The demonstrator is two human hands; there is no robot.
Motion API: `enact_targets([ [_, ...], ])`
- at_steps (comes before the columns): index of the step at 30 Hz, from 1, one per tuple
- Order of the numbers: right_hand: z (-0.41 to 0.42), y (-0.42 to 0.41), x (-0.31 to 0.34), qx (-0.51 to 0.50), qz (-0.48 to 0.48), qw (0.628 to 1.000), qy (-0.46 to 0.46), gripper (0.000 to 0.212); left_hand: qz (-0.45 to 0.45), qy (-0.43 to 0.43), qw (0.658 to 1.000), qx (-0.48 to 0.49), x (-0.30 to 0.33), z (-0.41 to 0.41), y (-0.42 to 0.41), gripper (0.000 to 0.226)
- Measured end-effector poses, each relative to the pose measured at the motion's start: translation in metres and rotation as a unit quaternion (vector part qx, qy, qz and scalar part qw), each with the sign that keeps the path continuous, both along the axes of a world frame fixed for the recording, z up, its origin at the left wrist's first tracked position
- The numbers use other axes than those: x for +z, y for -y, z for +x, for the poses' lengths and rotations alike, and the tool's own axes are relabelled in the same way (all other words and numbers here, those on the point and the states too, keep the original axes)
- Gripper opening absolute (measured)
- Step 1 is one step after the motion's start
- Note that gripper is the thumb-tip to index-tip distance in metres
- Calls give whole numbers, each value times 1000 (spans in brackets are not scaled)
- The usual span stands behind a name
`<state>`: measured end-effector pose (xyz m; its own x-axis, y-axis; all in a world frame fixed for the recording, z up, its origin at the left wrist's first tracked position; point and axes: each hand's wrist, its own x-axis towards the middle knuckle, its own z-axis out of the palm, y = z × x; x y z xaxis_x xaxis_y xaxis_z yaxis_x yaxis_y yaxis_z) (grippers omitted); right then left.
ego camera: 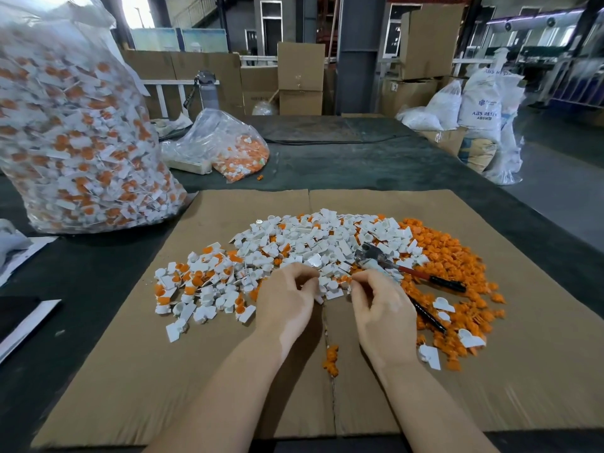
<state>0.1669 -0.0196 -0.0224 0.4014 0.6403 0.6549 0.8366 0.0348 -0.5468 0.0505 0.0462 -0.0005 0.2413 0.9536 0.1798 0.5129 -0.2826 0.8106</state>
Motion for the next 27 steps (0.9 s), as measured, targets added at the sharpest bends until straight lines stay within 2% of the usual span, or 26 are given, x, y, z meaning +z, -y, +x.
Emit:
enact_targets([
  [3,0,0,0,-4,-12,1000,-4,7,54,-56,997,24,-7,-1,-2,13],
  [7,0,1,0,-9,-12,1000,-10,10,96,-196,976,12,-16,6,-1,35],
  [9,-1,1,0,-5,-8,1000,-9,10,111,-210,971,10,-18,9,-1,34],
  [14,0,3,0,12,-20,1000,-12,8,144,-167,975,6,-21,9,0,24],
  [16,0,2,0,22,-25,999,-12,6,151,-121,981,15,-19,8,3,20],
  [19,-1,3,1,60,-40,997,-11,4,58,13,998,6,-11,10,6,9],
  [21,-2,3,1,79,-40,996,-8,4,-15,81,996,-26,-7,13,7,6],
  [27,0,3,1,55,-24,998,-29,6,-61,98,986,-119,-5,11,13,24],
])
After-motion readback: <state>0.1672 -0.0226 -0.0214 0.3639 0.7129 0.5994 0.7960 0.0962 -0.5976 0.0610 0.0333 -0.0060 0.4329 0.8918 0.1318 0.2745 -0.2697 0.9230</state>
